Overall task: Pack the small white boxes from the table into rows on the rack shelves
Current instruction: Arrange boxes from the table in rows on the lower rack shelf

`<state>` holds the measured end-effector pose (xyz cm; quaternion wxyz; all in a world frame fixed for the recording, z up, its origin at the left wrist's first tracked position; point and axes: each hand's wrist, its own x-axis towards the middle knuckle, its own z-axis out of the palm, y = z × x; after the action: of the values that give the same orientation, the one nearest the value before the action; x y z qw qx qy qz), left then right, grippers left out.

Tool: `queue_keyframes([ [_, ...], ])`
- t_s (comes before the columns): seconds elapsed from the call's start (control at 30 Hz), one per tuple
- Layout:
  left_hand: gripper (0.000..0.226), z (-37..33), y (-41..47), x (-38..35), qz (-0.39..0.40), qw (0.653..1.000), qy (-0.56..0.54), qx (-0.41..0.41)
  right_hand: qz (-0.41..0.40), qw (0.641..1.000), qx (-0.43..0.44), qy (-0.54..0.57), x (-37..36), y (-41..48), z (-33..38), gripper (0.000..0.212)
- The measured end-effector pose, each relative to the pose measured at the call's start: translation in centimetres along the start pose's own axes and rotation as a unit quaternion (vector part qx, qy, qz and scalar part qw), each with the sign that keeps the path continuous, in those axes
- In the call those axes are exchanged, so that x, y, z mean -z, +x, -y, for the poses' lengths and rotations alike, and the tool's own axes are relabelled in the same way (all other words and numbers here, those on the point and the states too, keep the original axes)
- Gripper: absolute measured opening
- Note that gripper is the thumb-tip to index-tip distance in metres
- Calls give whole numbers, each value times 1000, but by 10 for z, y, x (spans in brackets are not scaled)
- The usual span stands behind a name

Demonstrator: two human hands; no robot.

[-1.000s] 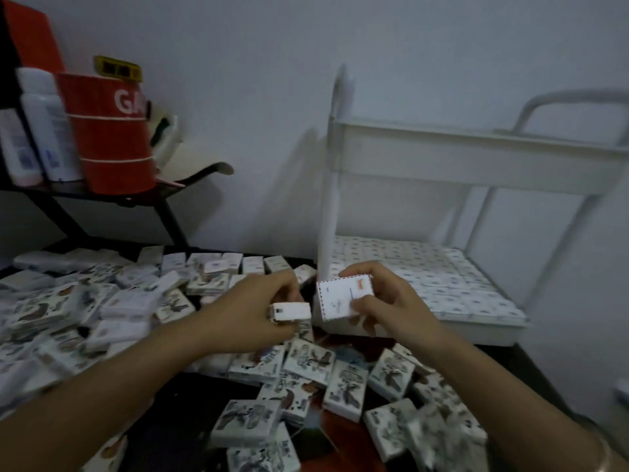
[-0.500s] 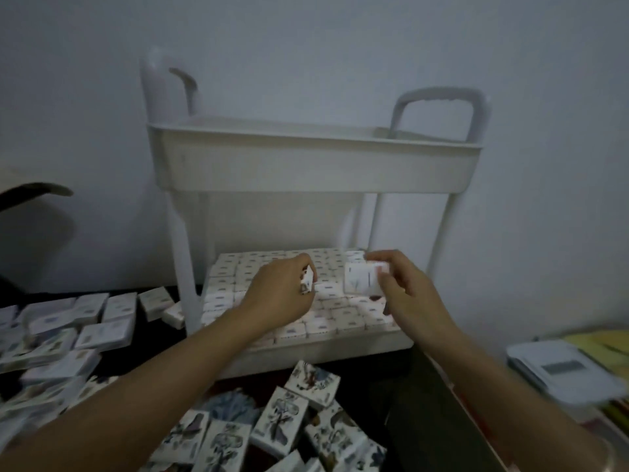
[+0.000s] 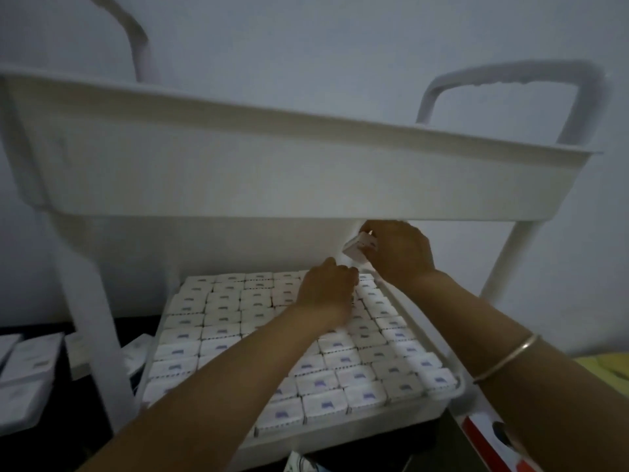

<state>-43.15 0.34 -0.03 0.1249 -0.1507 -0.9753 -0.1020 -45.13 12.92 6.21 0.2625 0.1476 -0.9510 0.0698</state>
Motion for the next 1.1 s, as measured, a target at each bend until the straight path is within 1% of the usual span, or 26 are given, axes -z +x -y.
queue_keyframes([
  [0.07,52,4,8,-4,-21,1000,8,-9,-8,999,30,-13,-8,7,-1,27],
  [0.13,53,4,14,-6,-27,999,11,-28,2,999,43,-26,-16,12,-2,33],
  [0.27,55,6,18,-8,3,998,7,-59,41,991,53,-115,-28,21,-6,24],
  [0.33,54,9,18,-8,22,998,-5,-55,49,988,59,-131,-32,23,-10,27],
  [0.43,51,9,16,-8,21,998,-24,-53,63,985,66,-148,-35,27,-15,34],
  [0.53,49,9,14,-8,15,998,-37,-53,89,985,61,-133,-35,29,-18,36],
  [0.63,46,11,13,-8,6,998,-37,-57,106,986,60,-116,-34,32,-20,32],
  [0.73,46,11,12,-8,-5,997,-35,-61,117,982,77,-130,-37,35,-17,27],
  [0.83,47,12,12,-7,5,997,-39,-62,132,977,84,-144,-43,37,-13,30],
  [1.0,52,11,10,-6,24,996,-59,-56,191,973,50,-124,-53,39,-15,31],
  [1.1,47,11,9,-10,6,997,-61,-54,219,969,43,-109,-62,33,-17,32],
])
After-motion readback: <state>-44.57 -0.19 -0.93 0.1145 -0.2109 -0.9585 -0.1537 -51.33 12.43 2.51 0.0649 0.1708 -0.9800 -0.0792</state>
